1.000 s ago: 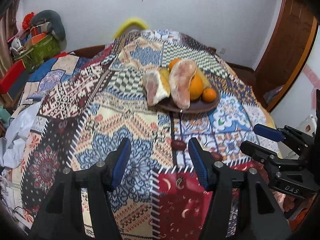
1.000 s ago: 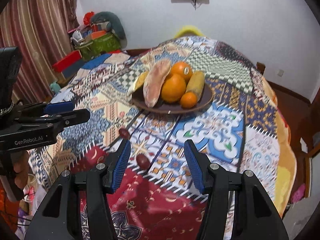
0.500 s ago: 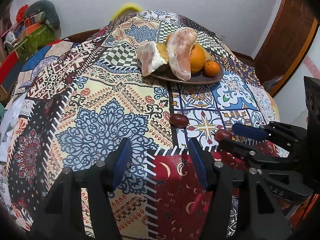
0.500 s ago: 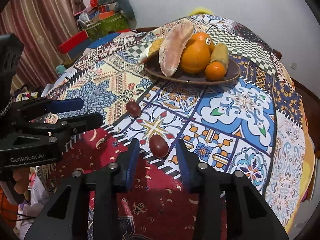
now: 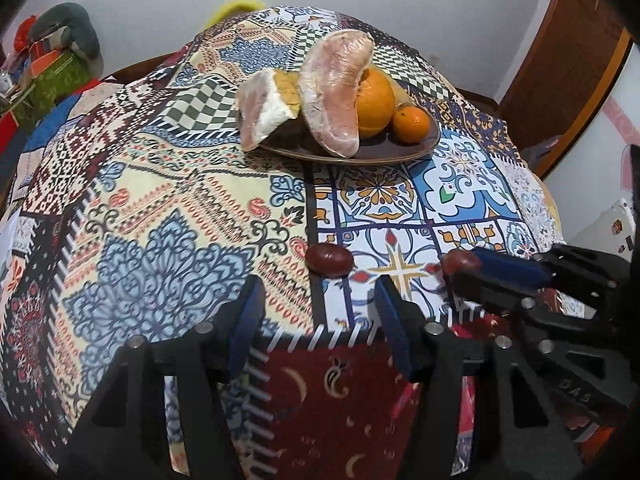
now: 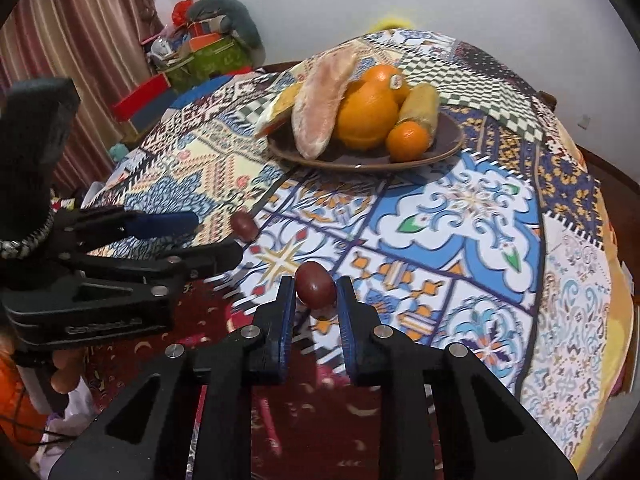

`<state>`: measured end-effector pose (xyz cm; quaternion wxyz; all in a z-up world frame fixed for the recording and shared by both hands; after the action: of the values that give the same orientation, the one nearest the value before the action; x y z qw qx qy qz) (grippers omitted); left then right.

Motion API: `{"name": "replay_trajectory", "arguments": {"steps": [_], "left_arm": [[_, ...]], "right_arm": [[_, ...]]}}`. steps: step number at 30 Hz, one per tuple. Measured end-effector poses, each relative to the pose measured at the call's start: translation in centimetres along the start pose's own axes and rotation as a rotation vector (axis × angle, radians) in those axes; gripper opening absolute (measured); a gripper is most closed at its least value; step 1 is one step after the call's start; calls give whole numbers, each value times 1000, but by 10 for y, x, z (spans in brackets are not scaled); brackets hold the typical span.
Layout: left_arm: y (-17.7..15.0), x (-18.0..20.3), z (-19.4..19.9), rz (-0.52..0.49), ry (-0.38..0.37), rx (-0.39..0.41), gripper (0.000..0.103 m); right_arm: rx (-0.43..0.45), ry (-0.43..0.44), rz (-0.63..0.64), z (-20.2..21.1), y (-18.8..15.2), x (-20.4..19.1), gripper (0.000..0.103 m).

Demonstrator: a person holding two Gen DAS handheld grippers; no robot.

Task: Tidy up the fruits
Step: 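Grasp a dark red date from the quilt with the right tool, then carry the date to the plate and release it with the right tool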

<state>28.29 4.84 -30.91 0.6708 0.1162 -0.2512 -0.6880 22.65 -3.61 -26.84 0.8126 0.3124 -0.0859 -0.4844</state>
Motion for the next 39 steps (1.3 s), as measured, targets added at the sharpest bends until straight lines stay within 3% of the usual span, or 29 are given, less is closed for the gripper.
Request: {"name": "replay_trajectory", "arguments": {"steps": [4,9,12,22,39], "left_arm": [[7,2,-8,-14,10,4,51],[10,5,-13,-28,6,5,30],[10,6,-12,-39,9,12,27],[20,7,10,-38,4,67,26],[67,2,19,-28,5,156,26]], "right_arm": [[13,-11,-23,4,5,12,19],[31,-21,-51,7,11,25,19],[40,-21,-64,9,14,29,19],[61,-25,-54,15,23,30,19],[166,-46,-42,19,78,40,19]]}}
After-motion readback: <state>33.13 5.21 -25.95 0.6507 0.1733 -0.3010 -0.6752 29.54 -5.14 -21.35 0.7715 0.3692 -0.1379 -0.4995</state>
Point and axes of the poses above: each gripper's, at about its wrist camera, not at the fingertips, and z roughly against the way its jaws point, x to its right, y to its top, the point moved 9 cm from there along -z, roughly the way its jaws point, and after that the axes turned 4 degrees about -y, right-handed, at the moved point
